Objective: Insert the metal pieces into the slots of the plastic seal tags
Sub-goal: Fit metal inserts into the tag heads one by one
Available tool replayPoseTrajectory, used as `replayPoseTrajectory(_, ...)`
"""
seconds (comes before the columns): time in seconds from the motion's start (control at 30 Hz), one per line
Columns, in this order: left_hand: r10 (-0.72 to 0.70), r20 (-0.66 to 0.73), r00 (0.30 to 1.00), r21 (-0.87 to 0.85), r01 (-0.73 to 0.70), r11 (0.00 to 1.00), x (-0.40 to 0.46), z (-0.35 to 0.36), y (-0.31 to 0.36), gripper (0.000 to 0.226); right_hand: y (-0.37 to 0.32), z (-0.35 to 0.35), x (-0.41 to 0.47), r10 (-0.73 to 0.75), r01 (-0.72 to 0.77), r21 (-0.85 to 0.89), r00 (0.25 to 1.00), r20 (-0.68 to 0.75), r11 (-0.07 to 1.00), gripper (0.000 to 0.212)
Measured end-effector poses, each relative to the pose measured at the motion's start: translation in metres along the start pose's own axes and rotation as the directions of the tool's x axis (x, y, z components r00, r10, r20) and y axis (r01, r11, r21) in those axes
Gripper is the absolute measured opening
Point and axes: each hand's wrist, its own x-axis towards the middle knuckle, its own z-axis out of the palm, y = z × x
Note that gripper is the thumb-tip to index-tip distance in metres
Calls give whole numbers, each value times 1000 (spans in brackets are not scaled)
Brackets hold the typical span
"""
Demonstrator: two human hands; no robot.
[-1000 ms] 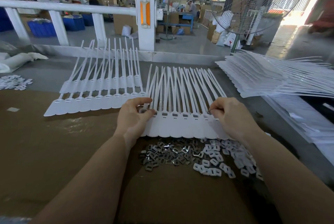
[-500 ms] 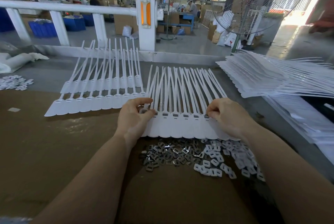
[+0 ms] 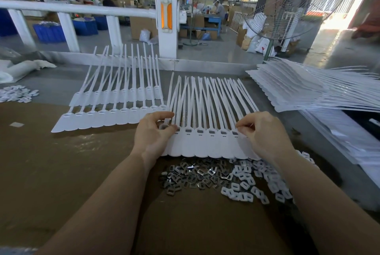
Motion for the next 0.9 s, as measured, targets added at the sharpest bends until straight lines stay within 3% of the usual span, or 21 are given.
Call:
replayPoseTrajectory(0.53,3,0,1000,10,-3,1000,-1,0,0,30,-16,19,-41,-243,262,142,961,-134,955,8)
replayPoseTrajectory(0.7,20,-8,1000,35,-19,999,1,1,-1,28,-20,19,-45,-409,401,184,912,6,897,11)
replayPoseTrajectory(0.9,29,-8,1000,32,-29,999,1,0,-2,28,-20,18,-46,-473,444,180,865,170,877,8)
